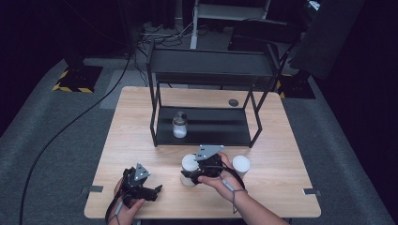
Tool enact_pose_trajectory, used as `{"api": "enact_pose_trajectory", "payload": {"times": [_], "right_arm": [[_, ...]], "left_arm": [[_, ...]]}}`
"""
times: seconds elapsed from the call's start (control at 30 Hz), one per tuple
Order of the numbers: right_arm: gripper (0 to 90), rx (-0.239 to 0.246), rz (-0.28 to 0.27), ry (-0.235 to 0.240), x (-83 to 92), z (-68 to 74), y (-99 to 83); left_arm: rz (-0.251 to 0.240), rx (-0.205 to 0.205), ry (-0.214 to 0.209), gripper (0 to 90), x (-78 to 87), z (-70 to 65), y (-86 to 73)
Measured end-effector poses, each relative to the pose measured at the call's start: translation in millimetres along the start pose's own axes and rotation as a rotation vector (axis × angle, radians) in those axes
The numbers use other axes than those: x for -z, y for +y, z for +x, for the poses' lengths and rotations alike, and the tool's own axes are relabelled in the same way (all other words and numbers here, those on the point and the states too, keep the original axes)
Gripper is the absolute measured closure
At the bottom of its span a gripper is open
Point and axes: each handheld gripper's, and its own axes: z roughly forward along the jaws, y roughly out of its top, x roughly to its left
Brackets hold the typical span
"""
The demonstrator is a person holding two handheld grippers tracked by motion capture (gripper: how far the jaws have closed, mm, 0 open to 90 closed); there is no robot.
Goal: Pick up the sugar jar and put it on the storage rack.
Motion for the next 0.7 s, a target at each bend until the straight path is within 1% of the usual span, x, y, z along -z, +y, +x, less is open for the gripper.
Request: {"api": "enact_pose_trajectory", "payload": {"times": [0.27,0.47,0.7], "right_arm": [[33.8,0.015,0.009,-0.002,0.0,1.8,3.4],[33.8,0.021,0.025,0.000,1.7,0.8,9.4],[33.8,0.012,0.004,0.002,12.0,-2.6,16.3]], "left_arm": [[0.000,-0.001,0.000,0.1,0.0,0.1,0.1],[0.000,-0.003,0.000,0.1,0.0,0.2,0.1],[0.001,-0.004,0.000,0.1,0.1,0.3,0.2]]}}
